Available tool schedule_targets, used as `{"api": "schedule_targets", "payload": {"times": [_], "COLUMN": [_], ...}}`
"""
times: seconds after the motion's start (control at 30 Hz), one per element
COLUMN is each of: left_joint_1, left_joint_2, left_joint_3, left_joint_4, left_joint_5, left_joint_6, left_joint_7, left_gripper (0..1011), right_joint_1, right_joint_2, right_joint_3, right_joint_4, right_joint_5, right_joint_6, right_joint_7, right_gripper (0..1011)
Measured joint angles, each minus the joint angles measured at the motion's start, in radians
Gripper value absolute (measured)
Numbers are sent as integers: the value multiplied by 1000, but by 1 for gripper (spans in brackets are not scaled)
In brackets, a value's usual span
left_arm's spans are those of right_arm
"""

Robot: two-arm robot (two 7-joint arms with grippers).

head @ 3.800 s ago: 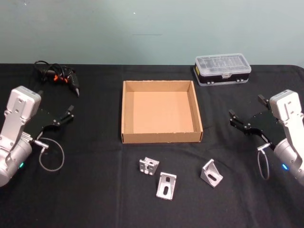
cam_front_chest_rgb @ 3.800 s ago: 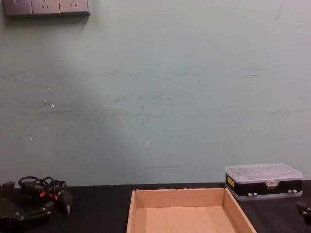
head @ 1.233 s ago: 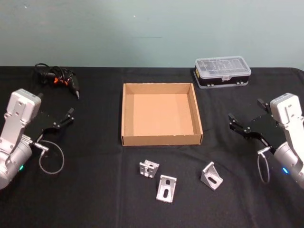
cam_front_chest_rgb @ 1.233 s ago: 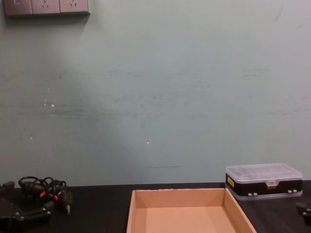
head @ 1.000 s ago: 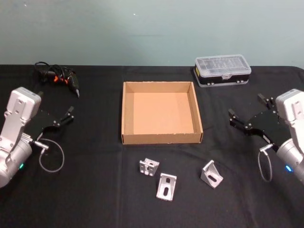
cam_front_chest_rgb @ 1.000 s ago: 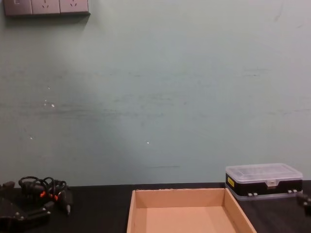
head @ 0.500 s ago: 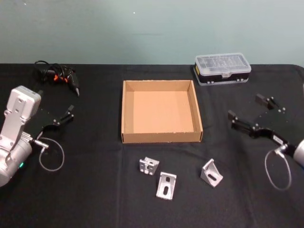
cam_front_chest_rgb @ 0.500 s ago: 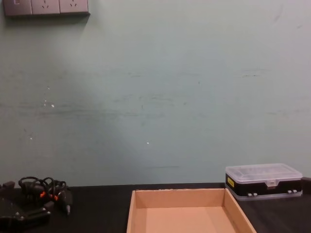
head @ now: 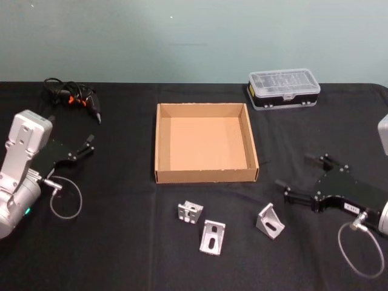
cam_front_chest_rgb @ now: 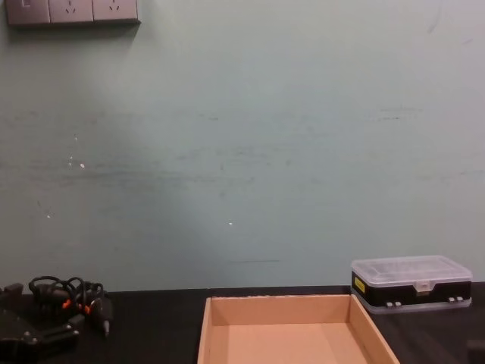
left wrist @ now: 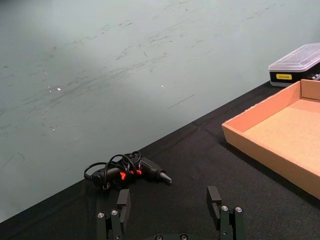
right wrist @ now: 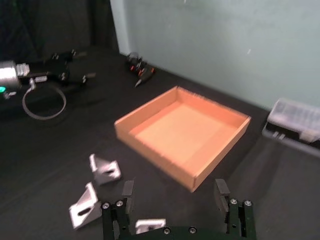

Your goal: Use one hand to pick up the angle iron from the table and place it into the box.

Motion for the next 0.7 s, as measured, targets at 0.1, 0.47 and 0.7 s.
{"api": "schedule_targets", "payload": {"times": [0.1, 0.47, 0.7], "left_joint_1": [0, 0, 0], "left_joint_2": [0, 0, 0], "left_joint_3": [0, 0, 0], "left_joint_4": [0, 0, 0], "left_joint_5": [0, 0, 0], "left_joint_6": [0, 0, 0], "left_joint_7": [0, 0, 0], "left_gripper": [1000, 1000, 1000], "right_joint_1": [-8, -8, 3], "right_joint_2": [-5, -43, -46], "right_joint_3": [-8, -41, -62], "right_joint_4": [6, 43, 50], "right_joint_5": [5, 14, -2], "right_joint_6": [29, 84, 104], "right_joint_7": [11, 18, 18], "right_gripper": [1002, 1002, 1003]}}
